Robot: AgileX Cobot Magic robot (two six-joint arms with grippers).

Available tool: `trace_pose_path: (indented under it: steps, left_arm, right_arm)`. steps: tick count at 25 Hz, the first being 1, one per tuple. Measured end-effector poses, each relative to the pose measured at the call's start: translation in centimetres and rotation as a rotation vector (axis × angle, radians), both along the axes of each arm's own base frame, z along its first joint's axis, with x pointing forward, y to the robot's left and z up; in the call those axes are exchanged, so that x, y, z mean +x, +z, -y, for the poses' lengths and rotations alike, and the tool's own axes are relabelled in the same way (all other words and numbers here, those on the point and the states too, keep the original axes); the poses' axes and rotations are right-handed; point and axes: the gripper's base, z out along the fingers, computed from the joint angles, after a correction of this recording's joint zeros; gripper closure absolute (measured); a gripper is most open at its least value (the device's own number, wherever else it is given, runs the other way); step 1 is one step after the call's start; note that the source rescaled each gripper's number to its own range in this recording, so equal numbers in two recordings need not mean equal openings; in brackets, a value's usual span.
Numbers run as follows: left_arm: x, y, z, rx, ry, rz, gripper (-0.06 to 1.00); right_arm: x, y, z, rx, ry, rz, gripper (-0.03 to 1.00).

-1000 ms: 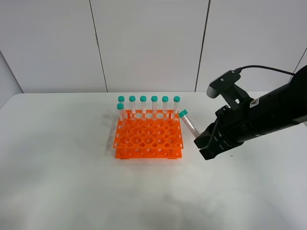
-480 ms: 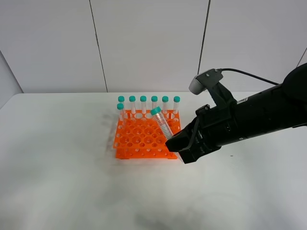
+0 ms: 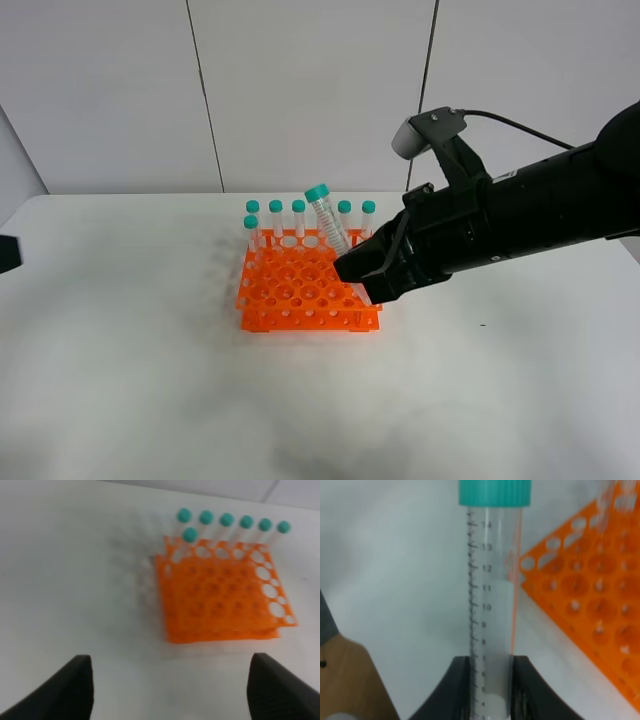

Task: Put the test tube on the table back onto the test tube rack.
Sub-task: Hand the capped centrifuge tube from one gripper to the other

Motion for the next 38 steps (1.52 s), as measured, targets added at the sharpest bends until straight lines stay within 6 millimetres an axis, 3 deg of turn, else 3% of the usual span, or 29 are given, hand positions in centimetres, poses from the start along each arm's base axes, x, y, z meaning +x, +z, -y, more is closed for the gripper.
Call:
trace_pose_path:
  steps: [6, 13, 21, 32, 38]
  left_arm:
    - [5.6, -0.6, 2.3, -0.218, -0.204, -0.025, 0.0]
    - [9.2, -1.0, 3.7, -0.471, -0.313, 0.013, 0.0]
    - [10.6, -2.0, 4.7, -0.526, -0.338, -0.01, 0.0]
    - [11.8, -2.2, 11.6, -0.49, -0.454, -0.054, 0.0]
    - [12.4, -3.3, 15.1, -0.47, -0.538, -0.126, 0.0]
  right_arm:
    - [-0.1, 0.0, 0.0, 0.004, 0.002, -0.021, 0.96]
    - [-0.2, 0.0, 0.0, 0.007, -0.002, -0.031, 0.96]
    - [-0.3, 0.0, -0.1, 0.006, 0.008, -0.041, 0.96]
    - [-0.4, 0.0, -0.1, 0.013, 0.002, -0.064, 0.96]
    - [-0.5, -0.1, -0.1, 0.016, 0.005, -0.082, 0.96]
